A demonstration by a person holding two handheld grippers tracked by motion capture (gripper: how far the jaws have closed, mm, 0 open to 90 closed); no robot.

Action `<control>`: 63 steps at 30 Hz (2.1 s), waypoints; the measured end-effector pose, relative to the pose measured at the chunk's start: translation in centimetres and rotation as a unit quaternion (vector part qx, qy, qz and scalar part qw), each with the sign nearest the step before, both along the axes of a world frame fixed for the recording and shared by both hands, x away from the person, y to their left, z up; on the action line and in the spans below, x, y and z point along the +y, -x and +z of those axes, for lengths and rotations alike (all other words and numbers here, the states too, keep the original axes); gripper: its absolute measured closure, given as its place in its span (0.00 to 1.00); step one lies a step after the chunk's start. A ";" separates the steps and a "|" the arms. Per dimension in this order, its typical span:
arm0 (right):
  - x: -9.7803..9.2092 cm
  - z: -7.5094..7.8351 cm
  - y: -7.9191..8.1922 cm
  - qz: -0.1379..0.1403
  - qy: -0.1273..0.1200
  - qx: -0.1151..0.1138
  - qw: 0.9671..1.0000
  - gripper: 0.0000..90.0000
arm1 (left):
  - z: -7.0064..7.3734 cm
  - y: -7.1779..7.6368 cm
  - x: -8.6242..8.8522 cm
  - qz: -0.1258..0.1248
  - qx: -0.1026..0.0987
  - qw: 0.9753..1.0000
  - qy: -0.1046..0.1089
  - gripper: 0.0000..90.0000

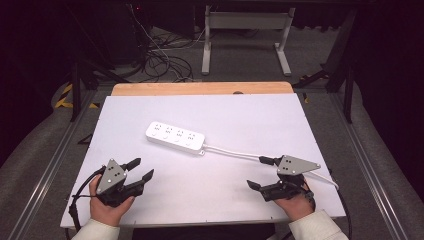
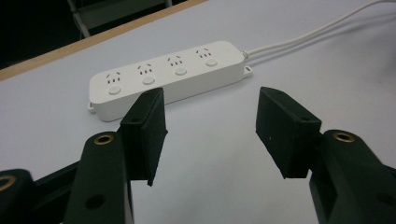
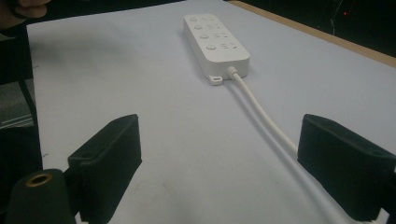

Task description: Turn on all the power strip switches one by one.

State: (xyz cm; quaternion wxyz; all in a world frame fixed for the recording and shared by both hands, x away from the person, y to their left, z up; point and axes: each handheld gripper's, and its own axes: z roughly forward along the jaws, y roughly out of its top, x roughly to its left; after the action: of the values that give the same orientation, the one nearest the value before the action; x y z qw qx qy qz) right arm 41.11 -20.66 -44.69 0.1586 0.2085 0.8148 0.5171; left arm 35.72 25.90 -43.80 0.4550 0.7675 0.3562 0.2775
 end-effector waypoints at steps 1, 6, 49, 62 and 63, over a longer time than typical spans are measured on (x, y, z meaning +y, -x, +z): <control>0.0 0.0 0.0 0.000 0.000 0.000 1.000 0.15 | 0.1 -0.1 0.0 -0.003 0.003 1.000 -0.001 0.48; 0.0 0.0 0.0 0.000 0.000 0.002 1.000 0.15 | 0.4 -0.4 0.2 -0.010 0.008 1.000 -0.005 0.53; 0.3 -0.1 0.1 0.009 0.006 0.005 1.000 0.16 | 3.8 -8.3 0.1 -0.020 0.086 0.996 -0.009 1.00; 0.3 -0.2 0.1 0.012 0.003 0.007 1.000 0.16 | 2.8 -12.3 1.2 -0.005 0.104 0.994 0.034 1.00; 0.3 -0.2 0.1 0.012 0.003 0.007 1.000 0.16 | 2.7 -12.6 1.3 -0.002 0.105 0.994 0.033 1.00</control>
State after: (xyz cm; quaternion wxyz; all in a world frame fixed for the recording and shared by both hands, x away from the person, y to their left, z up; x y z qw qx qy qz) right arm 41.04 -20.37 -44.84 0.1476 0.2022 0.8200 0.5148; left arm 48.33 27.15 -41.12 0.4407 0.7778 0.4096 0.1821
